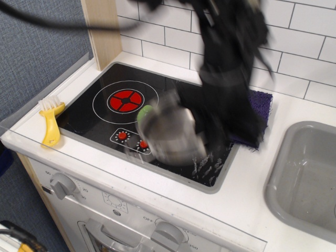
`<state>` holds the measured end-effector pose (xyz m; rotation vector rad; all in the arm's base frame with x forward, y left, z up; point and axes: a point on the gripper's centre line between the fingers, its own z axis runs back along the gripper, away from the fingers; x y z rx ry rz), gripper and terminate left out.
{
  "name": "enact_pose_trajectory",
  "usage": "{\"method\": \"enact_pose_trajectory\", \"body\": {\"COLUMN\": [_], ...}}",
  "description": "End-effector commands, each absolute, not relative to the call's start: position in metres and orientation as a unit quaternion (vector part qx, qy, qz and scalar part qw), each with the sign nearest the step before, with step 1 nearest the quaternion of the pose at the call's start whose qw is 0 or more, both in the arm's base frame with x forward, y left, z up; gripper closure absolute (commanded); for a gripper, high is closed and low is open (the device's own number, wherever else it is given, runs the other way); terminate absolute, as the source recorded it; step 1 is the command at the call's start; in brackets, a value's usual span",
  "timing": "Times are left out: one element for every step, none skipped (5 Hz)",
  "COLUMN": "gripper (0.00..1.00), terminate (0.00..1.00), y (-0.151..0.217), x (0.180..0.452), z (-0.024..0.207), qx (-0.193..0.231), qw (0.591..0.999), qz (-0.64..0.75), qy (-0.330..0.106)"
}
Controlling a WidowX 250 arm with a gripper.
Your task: Put the pot on the upper left hand side of the stove.
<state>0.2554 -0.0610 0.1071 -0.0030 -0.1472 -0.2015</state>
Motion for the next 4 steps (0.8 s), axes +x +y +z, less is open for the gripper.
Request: {"method": "enact_pose_trajectory", "body": {"gripper": [1.0, 1.0, 1.0, 1.0], "terminate": [0.0, 0.0, 0.0, 0.0], "y": [0.031, 0.07, 0.081, 0.098], "x": [0.305, 0.34, 0.363, 0.378], "z": [0.15, 0.129, 0.1, 0.079], "qx": [0.011, 0.042, 0.074, 0.096], "qw": [0.992, 0.992, 0.992, 0.991], "qz": [0.009, 0.057, 0.057, 0.071], "qy": [-0.123, -0.108, -0.083, -0.066]}}
